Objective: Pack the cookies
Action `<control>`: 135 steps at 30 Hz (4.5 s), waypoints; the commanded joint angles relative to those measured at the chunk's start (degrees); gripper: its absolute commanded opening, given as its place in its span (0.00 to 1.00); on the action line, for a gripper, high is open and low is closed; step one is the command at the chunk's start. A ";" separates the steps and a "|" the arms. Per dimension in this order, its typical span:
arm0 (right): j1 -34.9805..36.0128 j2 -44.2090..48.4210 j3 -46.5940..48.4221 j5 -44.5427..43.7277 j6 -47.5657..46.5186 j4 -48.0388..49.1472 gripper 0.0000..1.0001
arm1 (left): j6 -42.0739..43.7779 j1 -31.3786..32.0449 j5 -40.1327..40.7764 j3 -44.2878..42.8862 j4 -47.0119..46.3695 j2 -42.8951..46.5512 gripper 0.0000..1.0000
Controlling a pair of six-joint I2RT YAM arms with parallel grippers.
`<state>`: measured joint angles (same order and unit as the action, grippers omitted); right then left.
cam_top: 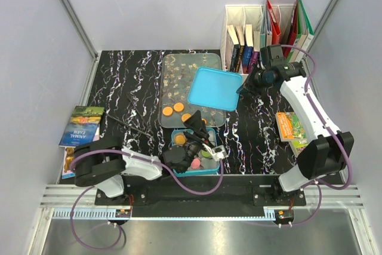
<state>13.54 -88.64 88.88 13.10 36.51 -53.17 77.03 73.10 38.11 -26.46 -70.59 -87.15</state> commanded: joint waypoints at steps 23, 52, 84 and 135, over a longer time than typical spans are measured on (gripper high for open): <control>0.70 8.84 -7.41 -2.21 0.58 2.98 0.00 | 19.28 6.52 -0.84 -3.51 -23.89 -2.14 0.70; 3.77 19.11 -13.21 2.37 -1.27 -0.27 0.00 | 16.57 1.43 0.30 -9.14 -23.46 -5.66 0.53; 4.04 30.61 -11.87 -6.86 2.86 11.40 0.88 | -23.37 1.17 17.86 -15.02 2.05 20.59 0.04; 4.04 45.05 -54.60 9.92 9.63 44.38 0.72 | -154.47 -45.68 -69.66 17.40 30.94 44.52 0.00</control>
<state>17.26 -43.31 35.99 22.20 45.30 -11.57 -80.14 25.69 -35.03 -9.58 -41.58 -44.97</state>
